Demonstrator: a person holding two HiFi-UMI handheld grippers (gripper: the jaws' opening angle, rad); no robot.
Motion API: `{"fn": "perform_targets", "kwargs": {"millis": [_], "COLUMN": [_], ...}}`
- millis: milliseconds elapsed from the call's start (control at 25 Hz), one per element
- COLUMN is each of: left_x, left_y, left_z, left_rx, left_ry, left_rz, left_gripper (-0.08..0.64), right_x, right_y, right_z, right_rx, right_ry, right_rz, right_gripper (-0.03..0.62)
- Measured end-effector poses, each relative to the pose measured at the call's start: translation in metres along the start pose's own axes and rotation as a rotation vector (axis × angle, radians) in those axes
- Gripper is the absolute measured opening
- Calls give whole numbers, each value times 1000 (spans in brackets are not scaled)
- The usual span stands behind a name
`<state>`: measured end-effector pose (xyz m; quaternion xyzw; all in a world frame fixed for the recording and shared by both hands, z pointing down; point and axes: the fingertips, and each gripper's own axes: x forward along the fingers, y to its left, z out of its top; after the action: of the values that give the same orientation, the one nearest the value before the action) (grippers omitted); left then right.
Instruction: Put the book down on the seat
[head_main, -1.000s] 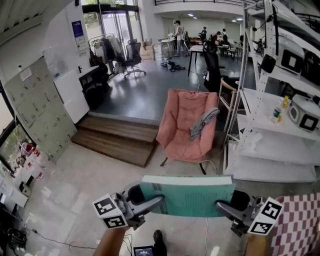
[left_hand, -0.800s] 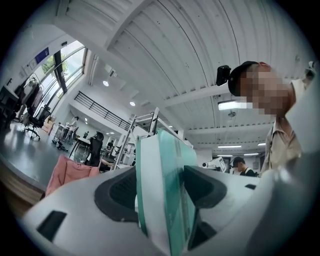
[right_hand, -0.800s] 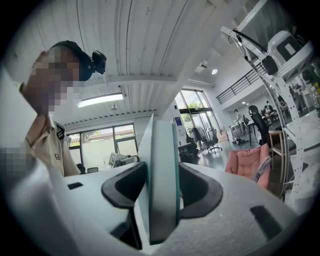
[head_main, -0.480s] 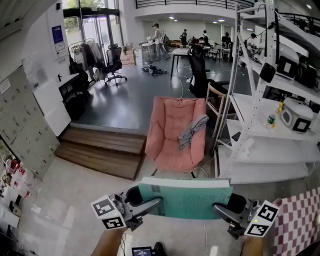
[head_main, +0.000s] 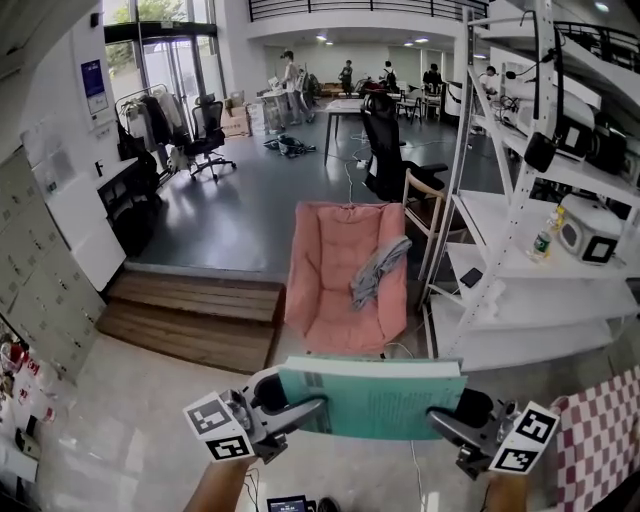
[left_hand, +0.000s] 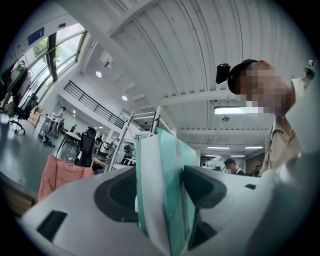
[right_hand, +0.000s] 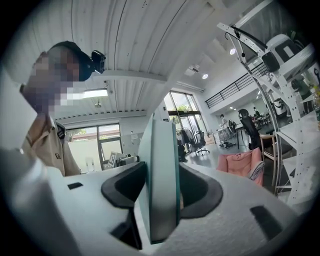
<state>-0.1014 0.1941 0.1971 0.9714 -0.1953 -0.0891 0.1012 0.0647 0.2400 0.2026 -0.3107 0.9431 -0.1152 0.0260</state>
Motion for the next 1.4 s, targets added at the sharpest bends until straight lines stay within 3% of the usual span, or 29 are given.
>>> {"fn": "perform_targets", "kwargs": {"millis": [560,1080,1400], "left_x": [-10,58,110], "left_y": [71,155,211], "left_z": [24,39,38], "left_rx": [26,72,69], "left_ry": [-42,-46,-43], "left_rz": [18,213,302], "left_gripper": [273,272,272], "right_x": [72,129,158], "right_y": [-31,-159,-243], "right_z": [18,49,62], "right_rx": [-48,-73,-57], "right_ry": [18,30,56], "right_rz": [32,249,333], "right_gripper": [195,195,195]}}
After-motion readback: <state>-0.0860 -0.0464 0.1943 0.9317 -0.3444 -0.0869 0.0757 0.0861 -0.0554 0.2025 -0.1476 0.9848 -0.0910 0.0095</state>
